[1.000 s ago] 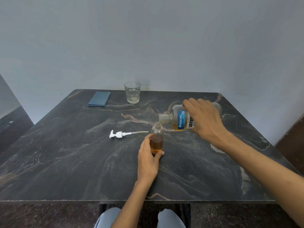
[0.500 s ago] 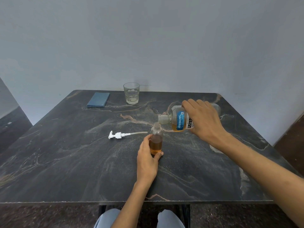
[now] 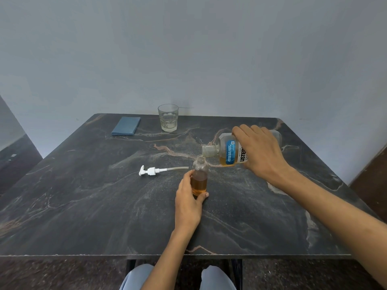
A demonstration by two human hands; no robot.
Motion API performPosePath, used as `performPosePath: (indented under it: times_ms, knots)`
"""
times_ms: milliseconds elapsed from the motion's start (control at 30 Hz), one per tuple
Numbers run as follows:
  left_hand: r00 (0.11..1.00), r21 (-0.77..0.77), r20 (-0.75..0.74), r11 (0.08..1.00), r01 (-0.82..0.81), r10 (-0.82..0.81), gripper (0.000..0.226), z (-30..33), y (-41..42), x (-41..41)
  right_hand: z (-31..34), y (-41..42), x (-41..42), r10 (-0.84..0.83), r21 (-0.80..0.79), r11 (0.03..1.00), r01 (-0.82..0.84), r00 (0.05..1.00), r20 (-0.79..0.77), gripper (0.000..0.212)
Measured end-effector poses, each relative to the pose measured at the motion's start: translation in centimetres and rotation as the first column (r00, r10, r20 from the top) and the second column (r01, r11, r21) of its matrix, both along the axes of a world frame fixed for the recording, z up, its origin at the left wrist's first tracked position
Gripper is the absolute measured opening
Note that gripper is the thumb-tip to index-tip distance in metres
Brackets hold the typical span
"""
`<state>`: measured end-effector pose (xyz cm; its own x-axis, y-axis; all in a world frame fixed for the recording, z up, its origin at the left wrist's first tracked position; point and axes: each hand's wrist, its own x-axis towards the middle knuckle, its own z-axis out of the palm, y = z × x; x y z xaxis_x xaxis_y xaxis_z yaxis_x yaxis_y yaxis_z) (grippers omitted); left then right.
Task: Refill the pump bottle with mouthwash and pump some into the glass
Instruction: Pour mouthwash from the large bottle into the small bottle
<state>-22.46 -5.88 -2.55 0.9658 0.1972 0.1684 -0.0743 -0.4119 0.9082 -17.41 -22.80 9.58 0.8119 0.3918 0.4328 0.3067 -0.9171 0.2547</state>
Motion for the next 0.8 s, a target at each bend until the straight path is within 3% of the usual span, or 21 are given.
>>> performPosePath:
  times_ms: [800]
  knots:
    - [1.0,-0.01,0.018,1.0,0.004,-0.004,0.067,-0.26,0.04,0.1,0.29,0.08,-0.12,0.001,-0.009,1.0,-0.001,1.0,-0.003,0.064]
